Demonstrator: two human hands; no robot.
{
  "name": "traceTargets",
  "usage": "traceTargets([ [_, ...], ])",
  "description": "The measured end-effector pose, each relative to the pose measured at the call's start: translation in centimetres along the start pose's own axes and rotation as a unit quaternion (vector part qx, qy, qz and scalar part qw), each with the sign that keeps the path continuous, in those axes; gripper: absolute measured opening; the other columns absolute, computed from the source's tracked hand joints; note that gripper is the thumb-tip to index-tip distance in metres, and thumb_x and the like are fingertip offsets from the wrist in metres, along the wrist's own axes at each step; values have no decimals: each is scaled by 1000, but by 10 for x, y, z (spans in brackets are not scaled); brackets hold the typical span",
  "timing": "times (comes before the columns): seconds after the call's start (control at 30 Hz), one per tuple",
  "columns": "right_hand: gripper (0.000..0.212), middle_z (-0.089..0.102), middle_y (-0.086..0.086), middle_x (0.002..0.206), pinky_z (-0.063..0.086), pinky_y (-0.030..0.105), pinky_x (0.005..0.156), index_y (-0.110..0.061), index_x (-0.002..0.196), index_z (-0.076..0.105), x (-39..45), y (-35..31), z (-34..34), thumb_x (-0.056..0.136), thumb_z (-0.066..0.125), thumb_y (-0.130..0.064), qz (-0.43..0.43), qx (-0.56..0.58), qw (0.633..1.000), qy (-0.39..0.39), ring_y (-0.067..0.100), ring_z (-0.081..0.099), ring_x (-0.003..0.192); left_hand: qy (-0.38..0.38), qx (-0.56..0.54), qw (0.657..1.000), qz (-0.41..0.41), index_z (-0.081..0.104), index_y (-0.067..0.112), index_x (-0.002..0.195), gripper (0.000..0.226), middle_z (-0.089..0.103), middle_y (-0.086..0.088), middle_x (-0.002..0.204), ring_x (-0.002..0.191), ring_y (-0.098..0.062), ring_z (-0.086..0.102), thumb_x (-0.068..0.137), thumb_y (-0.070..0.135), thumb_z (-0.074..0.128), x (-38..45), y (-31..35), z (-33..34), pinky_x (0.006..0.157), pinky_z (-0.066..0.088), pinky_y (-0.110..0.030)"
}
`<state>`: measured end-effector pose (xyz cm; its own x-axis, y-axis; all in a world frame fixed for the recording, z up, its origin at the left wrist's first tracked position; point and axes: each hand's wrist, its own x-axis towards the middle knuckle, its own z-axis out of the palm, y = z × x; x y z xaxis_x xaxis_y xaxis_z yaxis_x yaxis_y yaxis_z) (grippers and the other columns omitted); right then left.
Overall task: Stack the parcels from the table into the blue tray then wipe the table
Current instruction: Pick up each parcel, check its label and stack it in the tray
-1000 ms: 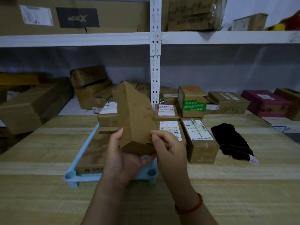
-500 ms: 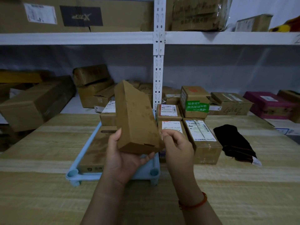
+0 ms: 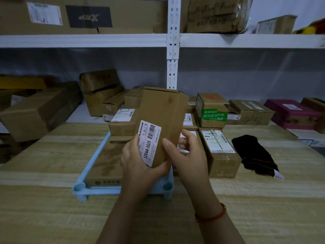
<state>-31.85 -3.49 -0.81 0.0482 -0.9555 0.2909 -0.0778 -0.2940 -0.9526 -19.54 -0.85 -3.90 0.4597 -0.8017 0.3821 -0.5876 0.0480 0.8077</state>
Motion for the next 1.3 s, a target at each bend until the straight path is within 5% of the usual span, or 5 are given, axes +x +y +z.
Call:
traceTargets([
  [0.5,42,67,-4,102,59,22,72,-22,113,48,12,-2,-29,82,76,-21,-8,146,986,83,-3,69,84,-18,144,980,136,-3,41,146,125,6,-3,150,139,-28,13,58,37,84,1,-16,4,103,23,-38],
  [0.7,40,66,1,103,59,30,74,-22,100,45,12,13,-28,79,79,-23,-42,92,992,72,9,70,89,30,150,985,82,24,20,148,90,20,-12,150,138,-26,16,73,12,74,5,-14,9,111,28,-44],
  [0.83,43,65,-3,96,58,27,69,-21,99,43,13,22,-25,78,80,-21,-43,48,996,54,3,68,82,6,69,997,23,43,16,140,54,31,-6,148,137,-22,31,89,8,56,7,1,7,106,26,-27],
  [1.03,45,63,4,94,47,19,58,-20,100,43,11,31,-17,76,82,-20,-40,7,999,28,2,59,70,-48,-181,975,-124,59,22,114,20,59,-1,126,113,-15,57,100,29,47,10,26,2,101,43,-35],
  [1.3,45,57,-10,95,50,9,64,-20,101,43,3,34,-14,79,77,-2,-49,14,998,-29,-17,60,81,-128,-480,830,-254,56,23,125,73,68,-12,119,102,-34,69,71,71,48,13,44,-19,95,49,-51],
])
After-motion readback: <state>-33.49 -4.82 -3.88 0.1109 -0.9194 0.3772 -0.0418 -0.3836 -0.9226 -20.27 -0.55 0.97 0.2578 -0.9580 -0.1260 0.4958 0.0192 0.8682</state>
